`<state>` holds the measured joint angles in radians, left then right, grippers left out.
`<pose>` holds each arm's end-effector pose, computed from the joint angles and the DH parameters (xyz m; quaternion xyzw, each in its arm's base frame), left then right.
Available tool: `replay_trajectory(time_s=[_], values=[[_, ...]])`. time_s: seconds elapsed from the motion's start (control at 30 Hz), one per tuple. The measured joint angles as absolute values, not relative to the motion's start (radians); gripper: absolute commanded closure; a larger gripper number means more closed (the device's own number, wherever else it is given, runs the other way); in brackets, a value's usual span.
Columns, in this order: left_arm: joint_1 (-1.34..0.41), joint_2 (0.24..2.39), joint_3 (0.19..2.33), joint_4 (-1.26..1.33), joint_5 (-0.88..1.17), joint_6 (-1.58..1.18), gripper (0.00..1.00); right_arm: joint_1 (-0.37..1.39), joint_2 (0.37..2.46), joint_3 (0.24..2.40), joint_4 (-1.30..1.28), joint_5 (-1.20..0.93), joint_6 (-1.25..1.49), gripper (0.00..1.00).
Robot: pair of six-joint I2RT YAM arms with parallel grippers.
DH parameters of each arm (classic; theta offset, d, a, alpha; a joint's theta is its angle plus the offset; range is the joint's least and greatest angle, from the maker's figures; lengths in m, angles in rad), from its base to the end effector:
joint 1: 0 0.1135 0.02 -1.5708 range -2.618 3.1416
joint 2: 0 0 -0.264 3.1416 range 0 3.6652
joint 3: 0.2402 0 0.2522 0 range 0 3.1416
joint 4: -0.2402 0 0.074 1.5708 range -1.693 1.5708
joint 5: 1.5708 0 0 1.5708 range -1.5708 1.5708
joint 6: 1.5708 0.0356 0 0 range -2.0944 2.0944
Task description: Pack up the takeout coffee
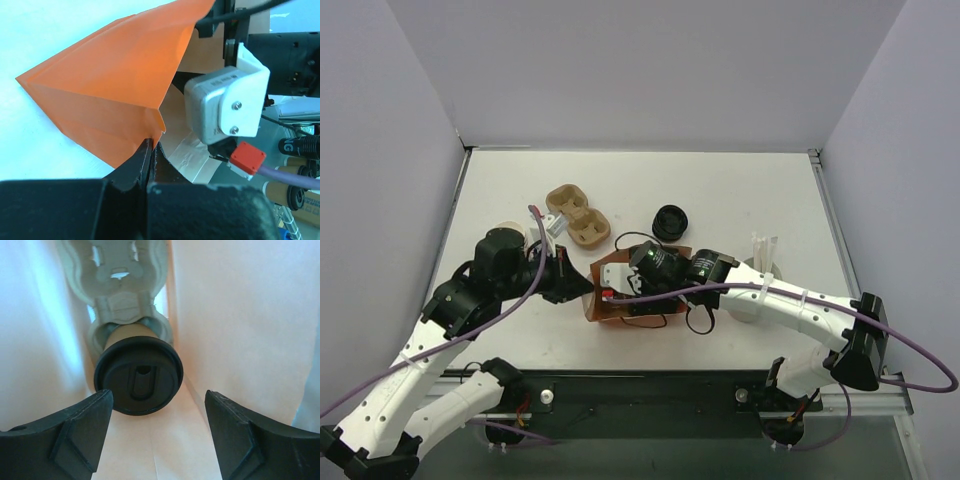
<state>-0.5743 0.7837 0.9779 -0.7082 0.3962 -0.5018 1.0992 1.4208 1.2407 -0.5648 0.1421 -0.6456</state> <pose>0.1225 -0.0956 0.3535 0.1298 0.8426 -0.3993 0.3374 0.1465 0.2762 0.3156 -0.6814 0.6093 0.0267 0.4047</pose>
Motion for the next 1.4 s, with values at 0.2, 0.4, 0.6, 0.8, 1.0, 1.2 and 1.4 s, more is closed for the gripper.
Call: replay_trajectory(time_s=[0.2,0.4,0.6,0.8,1.0,1.2,1.4], values=[[-0.574,0.833,1.033,-0.763,0.382,-0.493,1.00,1.114,1.421,1.276,-0.617,0.128,-0.609,0.33],[-0.574,0.862,1.067,-0.793,0.360,-0.493,1.00,1.114,1.421,1.362,-0.659,0.103,-0.577,0.35],[-0.574,0.868,1.090,-0.820,0.337,-0.492,0.87,1.113,1.421,1.407,-0.678,0.087,-0.547,0.38],[-0.574,0.893,1.127,-0.829,0.334,-0.482,0.67,1.090,1.430,1.488,-0.705,0.076,-0.497,0.38],[-0.574,0.920,1.185,-0.828,0.302,-0.467,0.51,1.046,1.452,1.591,-0.704,0.071,-0.440,0.39],[-0.574,0.948,1.260,-0.837,0.248,-0.453,0.38,1.028,1.453,1.634,-0.711,0.072,-0.386,0.41],[-0.574,0.948,1.344,-0.860,0.175,-0.427,0.25,1.005,1.448,1.681,-0.708,0.081,-0.311,0.40]])
